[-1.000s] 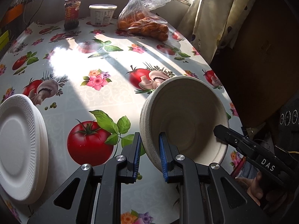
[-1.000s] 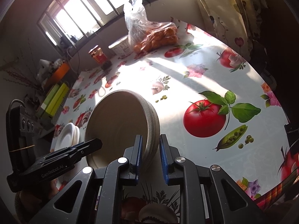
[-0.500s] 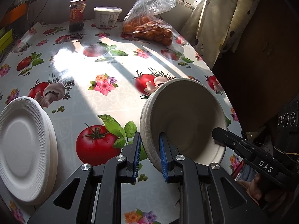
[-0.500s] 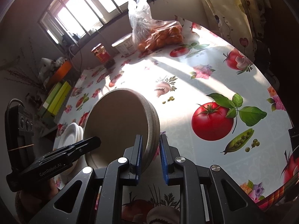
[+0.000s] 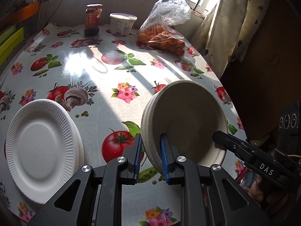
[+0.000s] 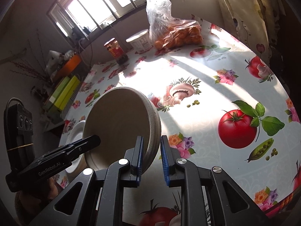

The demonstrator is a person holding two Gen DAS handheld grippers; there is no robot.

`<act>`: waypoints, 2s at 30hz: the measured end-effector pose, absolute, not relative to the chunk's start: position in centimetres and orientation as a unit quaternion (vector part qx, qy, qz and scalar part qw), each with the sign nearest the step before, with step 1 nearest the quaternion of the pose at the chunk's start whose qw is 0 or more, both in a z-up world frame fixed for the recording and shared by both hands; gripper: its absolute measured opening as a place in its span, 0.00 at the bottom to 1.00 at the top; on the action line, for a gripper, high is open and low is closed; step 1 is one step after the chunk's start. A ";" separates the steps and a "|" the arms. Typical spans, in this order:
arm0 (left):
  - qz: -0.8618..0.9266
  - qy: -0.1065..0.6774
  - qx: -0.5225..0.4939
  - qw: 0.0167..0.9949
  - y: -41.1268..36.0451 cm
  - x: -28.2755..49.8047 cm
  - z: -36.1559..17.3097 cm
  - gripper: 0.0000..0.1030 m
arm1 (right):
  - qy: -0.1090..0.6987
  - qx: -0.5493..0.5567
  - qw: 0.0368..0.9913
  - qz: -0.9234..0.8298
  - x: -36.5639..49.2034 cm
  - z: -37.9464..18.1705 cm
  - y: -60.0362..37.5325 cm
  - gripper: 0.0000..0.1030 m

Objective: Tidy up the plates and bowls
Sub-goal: 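Lift the bowl stack and carry it toward the white plate stack, then lower the bowl stack onto the white paper plates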

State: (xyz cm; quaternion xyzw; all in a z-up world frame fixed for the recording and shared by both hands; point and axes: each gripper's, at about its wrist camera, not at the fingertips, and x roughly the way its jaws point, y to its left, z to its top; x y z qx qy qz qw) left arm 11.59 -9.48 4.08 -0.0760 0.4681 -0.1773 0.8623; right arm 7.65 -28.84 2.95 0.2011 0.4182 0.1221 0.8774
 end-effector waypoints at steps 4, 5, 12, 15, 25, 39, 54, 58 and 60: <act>-0.170 0.463 -0.080 0.866 -8.5 11.4 4.4 0.19 | 0.419 0.196 0.877 0.131 8.0 3.2 -27.9 0.17; -0.168 0.463 -0.082 0.867 -8.2 11.4 4.5 0.19 | 0.420 0.194 0.877 0.133 8.1 3.3 -27.6 0.17; -0.149 0.457 -0.086 0.873 -6.3 11.1 4.9 0.19 | 0.421 0.181 0.876 0.151 8.8 3.8 -25.5 0.17; -0.141 0.455 -0.089 0.875 -5.4 10.9 5.0 0.19 | 0.421 0.174 0.876 0.159 9.1 4.0 -24.5 0.17; -0.110 0.449 -0.097 0.882 -2.3 10.4 5.3 0.19 | 0.426 0.156 0.871 0.189 10.3 4.4 -21.0 0.17; -0.070 0.448 -0.112 0.884 2.3 9.5 4.9 0.19 | 0.437 0.132 0.860 0.227 11.6 4.2 -16.2 0.17; -0.031 0.451 -0.127 0.883 6.3 8.6 4.3 0.19 | 0.451 0.113 0.845 0.263 12.8 3.6 -11.8 0.17; -0.019 0.454 -0.132 0.881 7.4 8.5 4.0 0.19 | 0.458 0.107 0.839 0.272 13.2 3.3 -10.6 0.17; -0.014 0.457 -0.132 0.880 7.8 8.4 3.8 0.19 | 0.462 0.106 0.836 0.276 13.4 3.1 -10.1 0.17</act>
